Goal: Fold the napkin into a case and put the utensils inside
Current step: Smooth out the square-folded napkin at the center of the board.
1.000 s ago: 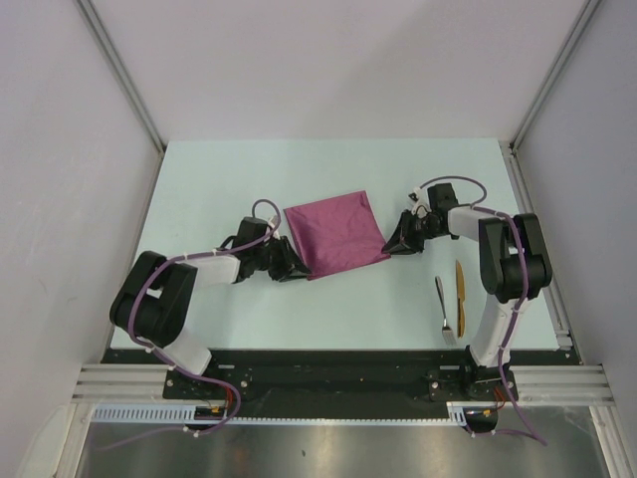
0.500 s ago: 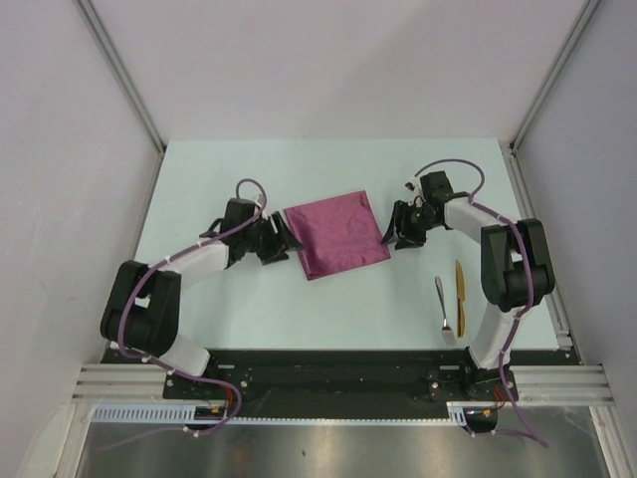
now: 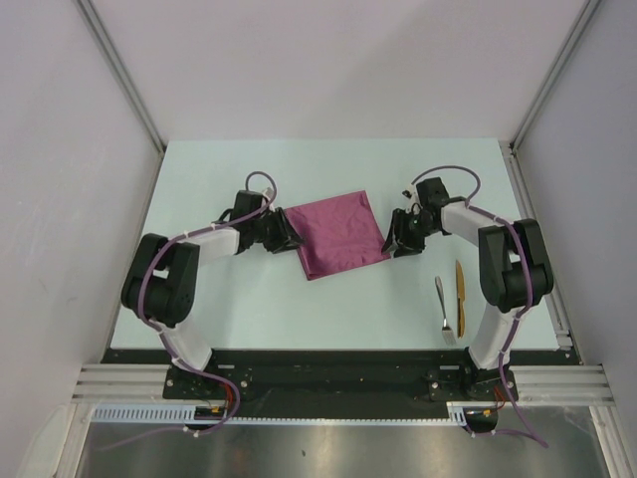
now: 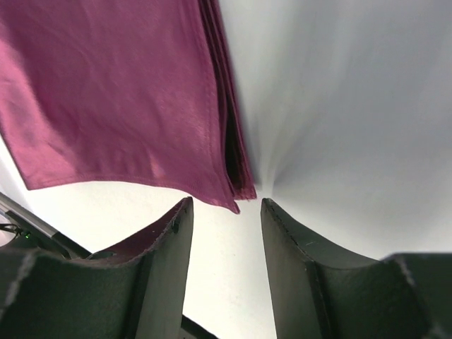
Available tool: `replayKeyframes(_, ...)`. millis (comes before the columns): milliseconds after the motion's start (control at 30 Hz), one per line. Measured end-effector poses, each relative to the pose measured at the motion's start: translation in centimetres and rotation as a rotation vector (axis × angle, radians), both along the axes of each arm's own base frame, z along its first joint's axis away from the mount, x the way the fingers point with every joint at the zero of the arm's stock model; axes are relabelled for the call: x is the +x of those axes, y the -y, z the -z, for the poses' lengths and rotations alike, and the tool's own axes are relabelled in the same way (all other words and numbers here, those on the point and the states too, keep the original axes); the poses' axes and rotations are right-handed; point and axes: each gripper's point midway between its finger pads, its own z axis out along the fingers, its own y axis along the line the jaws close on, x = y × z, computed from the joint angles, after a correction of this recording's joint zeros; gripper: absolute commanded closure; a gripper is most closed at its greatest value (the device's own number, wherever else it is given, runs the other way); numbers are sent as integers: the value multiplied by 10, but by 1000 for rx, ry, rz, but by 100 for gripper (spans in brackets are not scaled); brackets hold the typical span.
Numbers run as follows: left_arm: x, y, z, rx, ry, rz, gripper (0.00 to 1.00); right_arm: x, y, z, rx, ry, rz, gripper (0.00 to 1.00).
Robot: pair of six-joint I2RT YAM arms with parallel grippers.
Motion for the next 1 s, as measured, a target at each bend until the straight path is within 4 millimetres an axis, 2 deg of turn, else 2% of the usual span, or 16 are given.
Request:
replayKeyframes(133, -4, -4, 8, 53, -8, 4, 58, -8, 3, 7, 1, -24, 7, 64)
replayKeyframes(233, -11, -2, 5, 112, 8, 26, 59, -12, 5, 10, 22, -41, 16, 66)
replayKeyframes(433, -30, 42, -32, 81, 104, 155, 68, -15, 4, 12, 58, -54, 26, 71)
replayKeyframes(500, -37, 55, -37, 52, 111, 195, 73, -15, 3, 11, 64, -51, 25, 66)
replayKeyframes(600, -47, 65, -29, 31, 87, 229, 76, -14, 4, 9, 59, -45, 28, 55)
replayKeyframes(733, -68, 56, 1, 52, 12, 231, 78, -9, 3, -6, 55, -6, 35, 50)
replayKeyframes(833, -85, 44, 22, 78, -50, 228, 80, 4, -10, -23, 82, 55, 18, 52)
replayKeyframes(933, -91, 40, 29, 86, -70, 227, 81, 14, -30, -33, 154, 93, -13, 64)
replayKeyframes(1000, -90, 41, 30, 83, -63, 226, 83, 21, -43, -32, 208, 100, -33, 72)
